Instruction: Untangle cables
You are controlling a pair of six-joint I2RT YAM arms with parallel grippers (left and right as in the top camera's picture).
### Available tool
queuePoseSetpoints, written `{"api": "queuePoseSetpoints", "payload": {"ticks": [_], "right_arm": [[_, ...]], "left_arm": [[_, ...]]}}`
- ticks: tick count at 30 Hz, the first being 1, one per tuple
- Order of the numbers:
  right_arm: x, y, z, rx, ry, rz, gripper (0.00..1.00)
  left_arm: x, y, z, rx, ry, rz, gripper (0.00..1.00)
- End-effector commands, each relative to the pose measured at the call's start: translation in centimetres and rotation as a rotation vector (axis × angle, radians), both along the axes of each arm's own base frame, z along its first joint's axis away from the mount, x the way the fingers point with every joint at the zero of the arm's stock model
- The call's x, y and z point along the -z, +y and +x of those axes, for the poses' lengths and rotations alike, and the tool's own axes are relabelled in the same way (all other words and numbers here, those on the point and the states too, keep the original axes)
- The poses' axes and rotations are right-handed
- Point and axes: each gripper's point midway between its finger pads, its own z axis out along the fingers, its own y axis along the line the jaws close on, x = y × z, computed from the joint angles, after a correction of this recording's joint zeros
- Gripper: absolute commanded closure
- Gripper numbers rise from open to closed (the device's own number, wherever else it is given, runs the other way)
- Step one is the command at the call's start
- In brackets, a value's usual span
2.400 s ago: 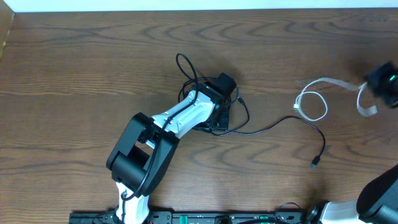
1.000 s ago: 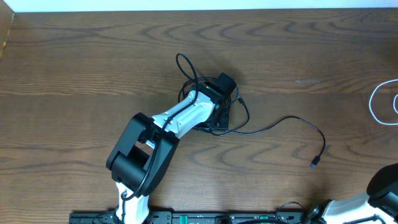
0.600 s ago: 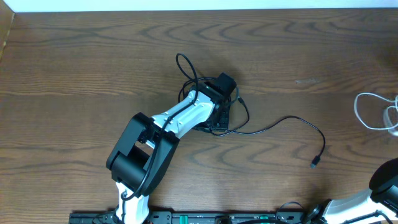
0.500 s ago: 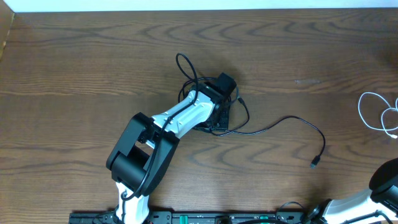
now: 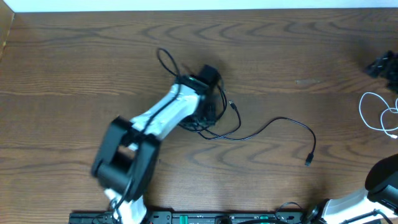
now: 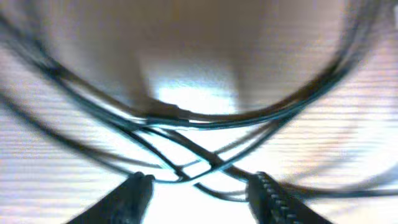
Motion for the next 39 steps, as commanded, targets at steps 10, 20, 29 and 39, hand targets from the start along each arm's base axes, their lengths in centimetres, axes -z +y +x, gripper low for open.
{"api": "queuePoseSetpoints", "payload": {"ticks": [10,20,29,39], "right_arm": [[0.8,11.4,-0.6,-0.391,0.086,0.025,0.14],[1.6,21.6,-1.4,-0.64,0.139,-0.088,0.12],[5.7,29.3,-3.9,-0.733,0.206,-0.178,0.19],[14.1,34.0,-6.4,-0.616,0.214,-0.2,0.42]], "left_arm": [[-12.0,6.4,0.9,-0.148,-0.234,-0.081,0.35],[-12.2,13.8,0.3,-0.382,-0.147,-0.094,0.34],[-12.2,14.1,0.4,-0.392,-0.148,-0.09,0.34],[-12.2,14.1,0.3,-0.388,-0.145,-0.088,0.34]]}}
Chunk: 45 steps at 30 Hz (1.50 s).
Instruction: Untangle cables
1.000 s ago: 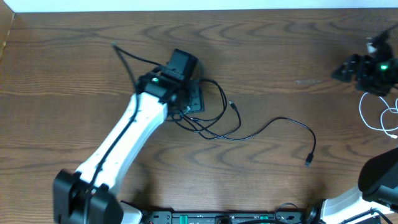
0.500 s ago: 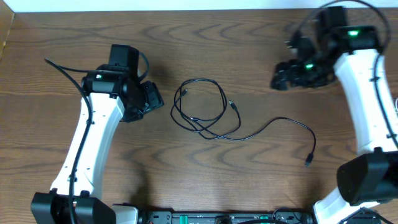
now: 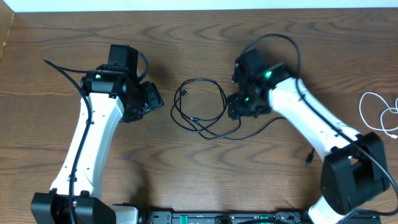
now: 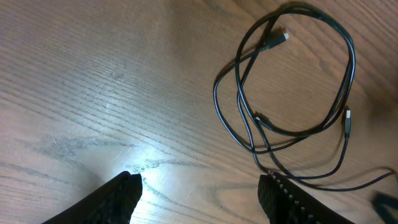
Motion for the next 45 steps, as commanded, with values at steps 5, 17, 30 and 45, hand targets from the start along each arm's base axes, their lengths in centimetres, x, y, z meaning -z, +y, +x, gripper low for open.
{"api": "queuePoseSetpoints", "payload": {"ticks": [5,17,30,45], "right_arm": [[5.3,-1.1,-1.2,0.197,-0.046,-0.135,0.44],[8.4,-1.0,-2.0,0.342,-0.051,-0.082,0.76],[3.2,-2.8,2.7,0.282,-0.15,-0.06,0.99],[-27.9,-7.6,9.7,0.255,-0.556,0.262,0.99]], "left_arm": [[-0.6,0.0,0.1,0.017,-0.02,-0.001,0.34],[-0.6,0.0,0.1,0.018,-0.02,-0.002,0.34],[-0.6,0.0,-0.1,0.018,-0.015,-0.002,0.34],[-0.3,-0.6,0.1,0.033,-0.023,-0.01,0.34]]}}
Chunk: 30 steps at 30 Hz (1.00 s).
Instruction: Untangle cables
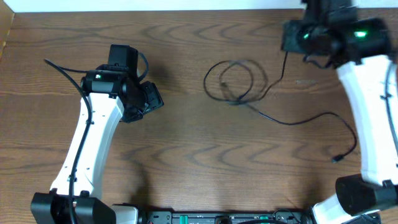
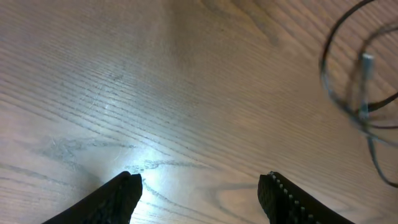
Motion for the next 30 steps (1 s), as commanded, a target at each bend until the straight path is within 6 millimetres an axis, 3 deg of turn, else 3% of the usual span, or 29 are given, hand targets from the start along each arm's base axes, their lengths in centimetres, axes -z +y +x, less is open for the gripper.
{"api": "queuePoseSetpoints", "payload": {"ticks": [1,12,13,15,17,22,25,27,30], "right_arm": [[-5.5,3.1,-1.2,-0.174,-0.121,0.117,0.99],[-16.7,8.4,-1.7,-0.444,-0.454,0.395,0.99],[-17.7,8.7,-1.7,-0.458,-0.483,0.42,0.99],[-22.0,9.1,-1.9,-0.487,-0.637,0.476,0.99],[-23.4,8.7,-1.7,-0.476,-0.702,0.464,0.99],[-23.2,8.1,-1.3,-0.419,-0.691,0.455,0.99],[-22.5,8.1,-1.4,-0.403,-0.647,0.472,0.99],[-22.5,8.1,-1.4,-0.391,-0.634,0.493,0.99],[-22.5,8.2,-1.4,-0.381,-0.625,0.506,0.99]], "left_arm": [[-0.3,-0.6,0.0,0.036,-0.02,-0.009,0.34],[-0.5,-3.1,0.3,0.112,-0.053,-0.014,0.34],[-0.5,-3.3,0.3,0.118,-0.057,-0.015,0.34],[-0.5,-4.2,0.3,0.143,-0.066,-0.016,0.34],[-0.5,-4.4,0.3,0.149,-0.064,-0.017,0.34],[-0.4,-5.6,0.4,0.177,-0.071,-0.043,0.34],[-0.7,-8.1,1.2,0.228,-0.109,-0.122,0.33],[-0.9,-10.2,2.1,0.282,-0.151,-0.163,0.22],[-1.1,-12.9,2.4,0.365,-0.192,-0.214,0.21]]}}
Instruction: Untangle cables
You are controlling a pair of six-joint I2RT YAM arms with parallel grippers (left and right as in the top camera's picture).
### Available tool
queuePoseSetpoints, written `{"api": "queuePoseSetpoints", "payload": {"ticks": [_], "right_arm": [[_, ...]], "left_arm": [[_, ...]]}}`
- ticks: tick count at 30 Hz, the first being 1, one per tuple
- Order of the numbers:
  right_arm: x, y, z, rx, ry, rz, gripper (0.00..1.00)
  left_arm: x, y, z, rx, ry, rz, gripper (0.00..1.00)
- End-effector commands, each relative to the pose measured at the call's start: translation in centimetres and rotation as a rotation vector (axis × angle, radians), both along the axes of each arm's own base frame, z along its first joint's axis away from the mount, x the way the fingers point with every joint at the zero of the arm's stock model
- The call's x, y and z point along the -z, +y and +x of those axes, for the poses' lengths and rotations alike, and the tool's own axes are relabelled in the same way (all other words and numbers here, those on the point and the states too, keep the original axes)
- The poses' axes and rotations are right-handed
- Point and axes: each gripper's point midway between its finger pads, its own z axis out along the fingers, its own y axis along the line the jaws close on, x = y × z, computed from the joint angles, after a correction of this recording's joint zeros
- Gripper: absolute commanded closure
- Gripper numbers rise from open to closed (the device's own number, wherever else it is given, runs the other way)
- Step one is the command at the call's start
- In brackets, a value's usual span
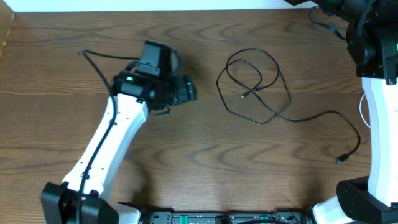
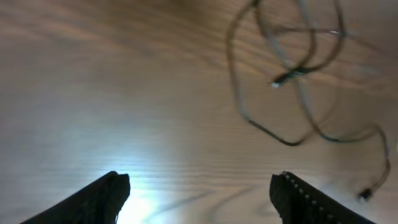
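A thin black cable (image 1: 267,93) lies on the wooden table in loose crossing loops. One plug (image 1: 247,95) sits inside the loops; its long tail runs right to a second plug (image 1: 341,160). My left gripper (image 1: 185,89) is open with nothing in it, a short way left of the loops. In the left wrist view the loops (image 2: 298,62) show at the upper right, ahead of the wide-apart fingers (image 2: 106,198). My right arm (image 1: 376,37) stands at the far right corner; its gripper is past the frame's top edge.
Part of a white cable (image 1: 362,111) shows at the right edge beside the right arm. The table's far edge (image 1: 186,10) runs along the top, and a wooden wall (image 1: 5,31) stands at the left.
My left gripper has moved right, closer to the cable. The cable no longer rises toward my right gripper; it lies flat in wider loops. The right arm has drawn back to the far corner.
My left gripper was first open right over the tangled bundle at mid-table. Then it sat back at the left while my right gripper was at the bundle's right side. Later the bundle lay farther right, one strand running up to the right gripper. Now it rests loosened.
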Motion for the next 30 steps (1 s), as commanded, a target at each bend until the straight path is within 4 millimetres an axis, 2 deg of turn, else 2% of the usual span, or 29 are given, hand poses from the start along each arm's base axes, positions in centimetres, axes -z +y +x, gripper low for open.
{"api": "queuePoseSetpoints", "payload": {"ticks": [1,3,7,8,11,15,16,18,22,27,30], "right_arm": [[-1.4,-0.1,-0.9,0.012,-0.002,0.038,0.99],[-1.1,-0.2,-1.0,0.013,0.011,0.034,0.99],[2.0,-1.3,-0.4,0.091,0.104,-0.042,0.99],[4.8,-2.4,-0.1,0.161,0.172,-0.134,0.98],[9.0,-3.7,0.0,0.211,0.263,-0.291,0.85],[13.9,-3.5,-0.7,0.13,0.364,-0.458,0.8],[16.0,-3.3,-1.0,0.094,0.418,-0.511,0.76],[18.9,-3.2,-1.5,0.056,0.51,-0.567,0.68],[23.7,-3.7,-2.0,0.053,0.699,-0.642,0.65],[29.5,-5.3,-1.8,0.185,0.965,-0.683,0.59],[32.3,-5.5,-1.3,0.228,1.071,-0.684,0.53]], "left_arm": [[0.3,-4.2,-0.5,0.157,-0.011,-0.086,0.21],[0.2,-5.4,-0.6,0.192,-0.024,-0.1,0.21],[0.7,-4.8,-0.8,0.179,-0.015,-0.059,0.21],[1.3,-3.6,-0.8,0.148,-0.006,0.009,0.21],[2.3,-1.2,-1.2,0.099,0.02,0.136,0.21],[3.1,2.0,-1.9,0.002,0.074,0.264,0.21],[3.2,2.7,-2.1,-0.02,0.088,0.282,0.21],[3.2,3.2,-2.1,-0.034,0.098,0.284,0.21],[3.3,3.9,-2.1,-0.052,0.11,0.287,0.21],[3.3,4.0,-2.1,-0.055,0.114,0.288,0.21],[3.4,4.1,-2.2,-0.054,0.116,0.289,0.21]]}}
